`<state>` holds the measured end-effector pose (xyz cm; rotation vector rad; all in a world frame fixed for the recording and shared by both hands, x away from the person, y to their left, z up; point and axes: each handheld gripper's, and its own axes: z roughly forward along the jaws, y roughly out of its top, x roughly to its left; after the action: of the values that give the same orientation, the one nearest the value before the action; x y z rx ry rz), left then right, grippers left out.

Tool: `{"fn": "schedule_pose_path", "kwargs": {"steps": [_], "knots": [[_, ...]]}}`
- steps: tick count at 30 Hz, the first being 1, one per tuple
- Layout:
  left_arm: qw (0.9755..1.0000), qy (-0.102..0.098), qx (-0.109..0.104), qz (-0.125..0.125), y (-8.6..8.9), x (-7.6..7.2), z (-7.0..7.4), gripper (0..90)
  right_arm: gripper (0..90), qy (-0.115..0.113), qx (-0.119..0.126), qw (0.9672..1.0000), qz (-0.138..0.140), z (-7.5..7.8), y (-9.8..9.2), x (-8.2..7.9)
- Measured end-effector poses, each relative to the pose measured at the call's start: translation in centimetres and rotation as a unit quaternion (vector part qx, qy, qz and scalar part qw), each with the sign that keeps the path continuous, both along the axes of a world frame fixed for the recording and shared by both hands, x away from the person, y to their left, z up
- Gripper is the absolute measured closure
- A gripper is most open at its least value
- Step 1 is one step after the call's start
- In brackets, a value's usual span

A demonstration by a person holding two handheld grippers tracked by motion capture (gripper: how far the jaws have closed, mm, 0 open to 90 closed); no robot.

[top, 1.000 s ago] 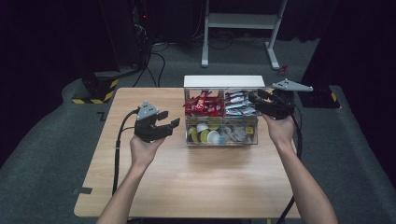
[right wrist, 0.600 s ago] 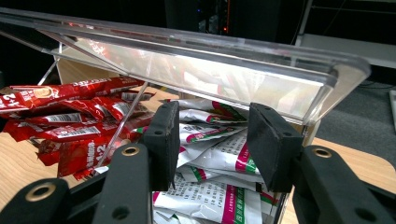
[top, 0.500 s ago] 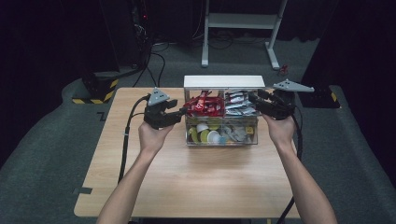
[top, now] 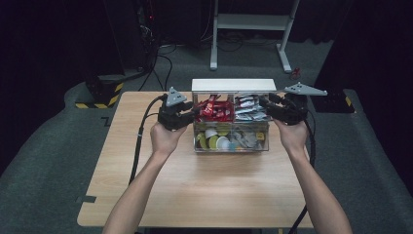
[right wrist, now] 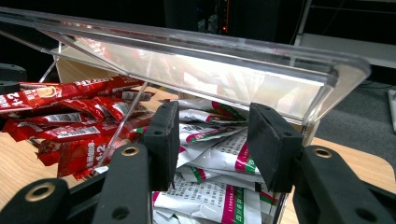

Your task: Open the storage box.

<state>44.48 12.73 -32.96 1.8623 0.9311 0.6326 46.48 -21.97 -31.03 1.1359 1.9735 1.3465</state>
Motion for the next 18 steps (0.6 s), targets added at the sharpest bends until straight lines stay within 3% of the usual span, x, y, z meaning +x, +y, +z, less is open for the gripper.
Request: {"fn": "schedule_pose_path", "kwargs": {"steps": [18], "knots": [[0.9995, 0.018, 0.024, 0.011, -1.1, 1.0, 0.3, 81.0, 54.3, 0.001, 0.001, 1.0000, -0.001, 0.0, 0.0, 0.0]]}}
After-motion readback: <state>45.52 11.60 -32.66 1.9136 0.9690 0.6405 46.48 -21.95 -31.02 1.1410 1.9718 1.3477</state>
